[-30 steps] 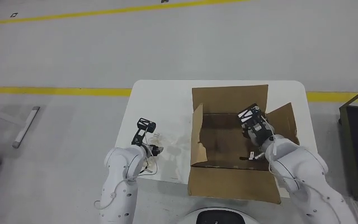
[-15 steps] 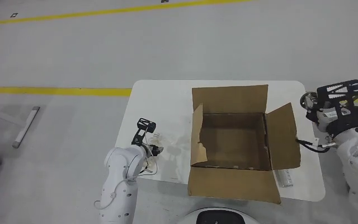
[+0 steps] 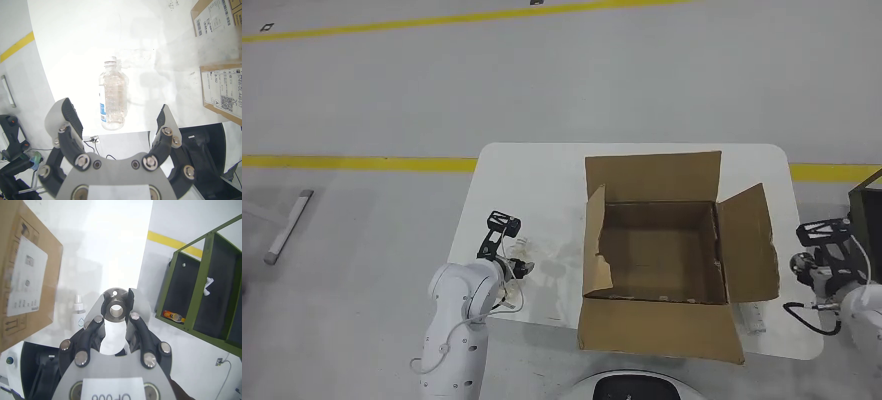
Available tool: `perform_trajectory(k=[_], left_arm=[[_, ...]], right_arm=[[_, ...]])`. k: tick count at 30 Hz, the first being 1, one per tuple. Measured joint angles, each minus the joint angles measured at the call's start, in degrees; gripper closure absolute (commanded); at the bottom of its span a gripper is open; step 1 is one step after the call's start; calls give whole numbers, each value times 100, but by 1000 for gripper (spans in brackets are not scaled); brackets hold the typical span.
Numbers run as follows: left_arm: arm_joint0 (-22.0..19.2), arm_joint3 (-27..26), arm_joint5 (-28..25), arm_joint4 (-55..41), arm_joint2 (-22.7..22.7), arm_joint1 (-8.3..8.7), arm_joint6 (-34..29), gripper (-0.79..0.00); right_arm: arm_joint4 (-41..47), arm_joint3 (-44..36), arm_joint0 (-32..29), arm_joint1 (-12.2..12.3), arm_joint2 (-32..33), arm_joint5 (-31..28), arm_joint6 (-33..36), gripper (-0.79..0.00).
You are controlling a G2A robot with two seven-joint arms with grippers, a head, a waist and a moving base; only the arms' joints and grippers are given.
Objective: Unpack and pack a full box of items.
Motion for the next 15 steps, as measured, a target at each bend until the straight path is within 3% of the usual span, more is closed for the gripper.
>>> perform_trajectory(k=[15], left_arm=[[0,0,0,0,0,0,0,-785]], right_arm=[[-148,981,135,100,-419,-720,399,0]])
